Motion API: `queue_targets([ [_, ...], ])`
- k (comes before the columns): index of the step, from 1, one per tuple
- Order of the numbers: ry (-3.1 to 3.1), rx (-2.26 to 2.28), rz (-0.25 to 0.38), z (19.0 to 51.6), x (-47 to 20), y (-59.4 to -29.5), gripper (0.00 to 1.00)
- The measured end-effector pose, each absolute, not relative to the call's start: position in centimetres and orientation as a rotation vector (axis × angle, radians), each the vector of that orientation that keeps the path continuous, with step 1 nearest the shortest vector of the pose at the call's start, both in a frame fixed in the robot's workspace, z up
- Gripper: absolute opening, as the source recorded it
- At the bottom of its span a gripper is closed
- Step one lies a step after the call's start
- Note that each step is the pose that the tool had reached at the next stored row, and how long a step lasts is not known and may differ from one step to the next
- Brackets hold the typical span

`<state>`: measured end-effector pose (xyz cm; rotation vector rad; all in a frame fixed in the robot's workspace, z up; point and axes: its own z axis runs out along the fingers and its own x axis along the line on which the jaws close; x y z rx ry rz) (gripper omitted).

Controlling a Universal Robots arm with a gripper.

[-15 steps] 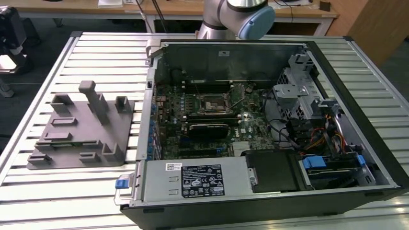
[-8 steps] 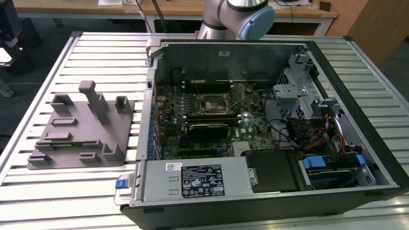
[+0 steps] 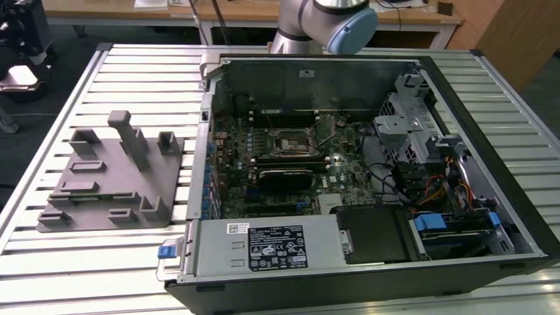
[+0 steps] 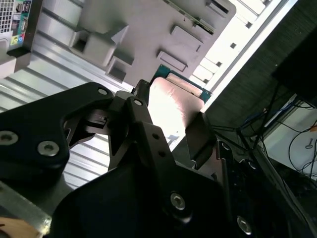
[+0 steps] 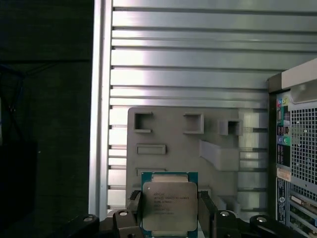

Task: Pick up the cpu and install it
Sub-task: 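Pick up the cpu and move it towards the insertion slot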

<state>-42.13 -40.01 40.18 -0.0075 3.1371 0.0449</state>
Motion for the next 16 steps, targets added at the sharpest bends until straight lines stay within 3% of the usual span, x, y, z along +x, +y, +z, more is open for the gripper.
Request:
queue_targets([
  [16, 3.137, -0.007, 0.045, 40.2, -37.9, -40.0, 0.54],
])
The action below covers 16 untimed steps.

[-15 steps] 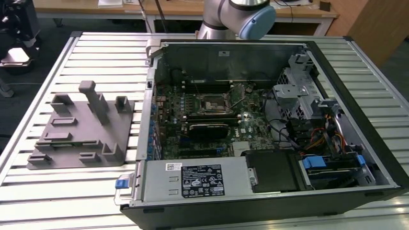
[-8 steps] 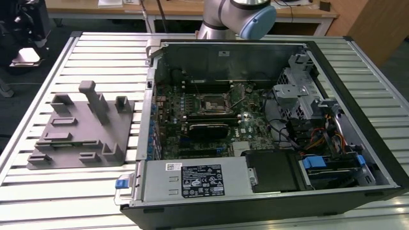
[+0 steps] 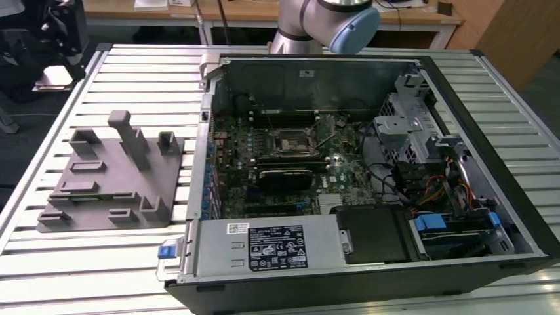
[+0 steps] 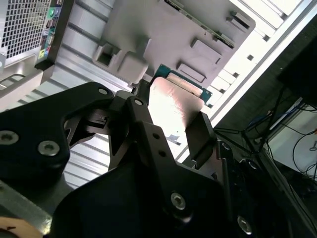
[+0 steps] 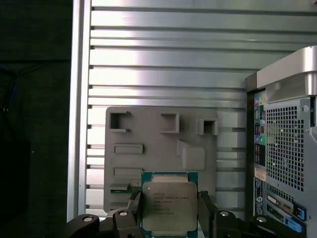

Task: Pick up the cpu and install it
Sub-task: 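Pick up the cpu and move it towards the insertion slot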

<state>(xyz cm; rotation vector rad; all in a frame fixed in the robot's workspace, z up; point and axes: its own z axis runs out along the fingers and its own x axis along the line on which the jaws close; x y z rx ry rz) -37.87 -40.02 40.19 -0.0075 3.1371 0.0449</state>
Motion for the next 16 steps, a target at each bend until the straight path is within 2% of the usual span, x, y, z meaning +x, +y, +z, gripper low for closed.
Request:
queue_targets([
  [16, 3.137, -0.008, 0.045, 40.2, -33.9, -40.0, 0.54],
])
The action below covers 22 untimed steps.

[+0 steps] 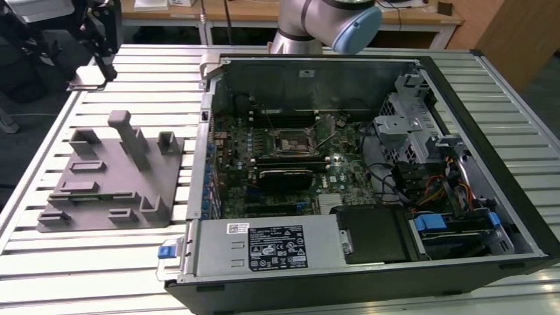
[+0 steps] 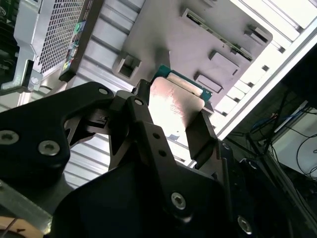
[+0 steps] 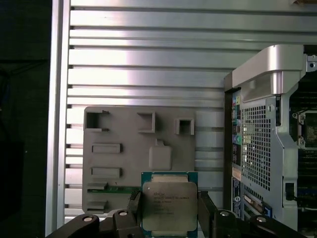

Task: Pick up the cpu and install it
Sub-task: 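Pick up the cpu and move it towards the insertion slot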

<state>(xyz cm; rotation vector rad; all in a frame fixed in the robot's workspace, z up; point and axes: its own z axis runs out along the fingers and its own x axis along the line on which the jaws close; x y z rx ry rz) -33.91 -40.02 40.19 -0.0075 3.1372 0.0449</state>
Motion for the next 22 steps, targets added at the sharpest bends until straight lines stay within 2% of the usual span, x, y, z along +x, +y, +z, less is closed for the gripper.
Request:
queue_targets([
  [22, 3.137, -0.007, 0.045, 40.2, -30.9, -40.0, 0.54],
])
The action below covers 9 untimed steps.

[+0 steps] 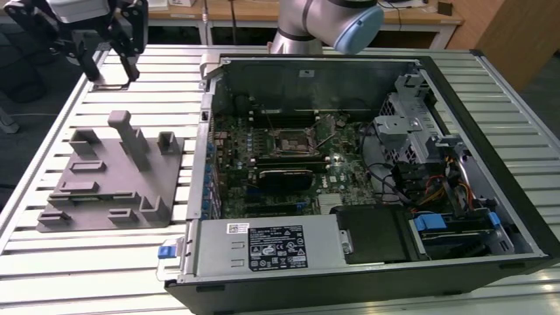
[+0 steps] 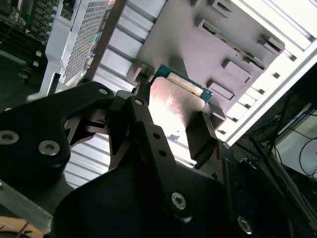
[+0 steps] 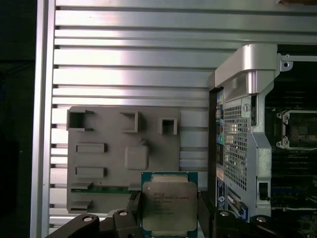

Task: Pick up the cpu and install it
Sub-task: 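Pick up the cpu and move it towards the insertion slot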

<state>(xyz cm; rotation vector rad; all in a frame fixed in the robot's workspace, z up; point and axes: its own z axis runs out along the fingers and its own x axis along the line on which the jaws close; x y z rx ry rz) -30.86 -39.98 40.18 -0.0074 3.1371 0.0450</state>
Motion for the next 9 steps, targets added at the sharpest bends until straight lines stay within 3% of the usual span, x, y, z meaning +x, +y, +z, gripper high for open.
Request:
queue_targets([
  [9, 3.137, -0.007, 0.045, 40.2, -28.4, -40.0, 0.54],
])
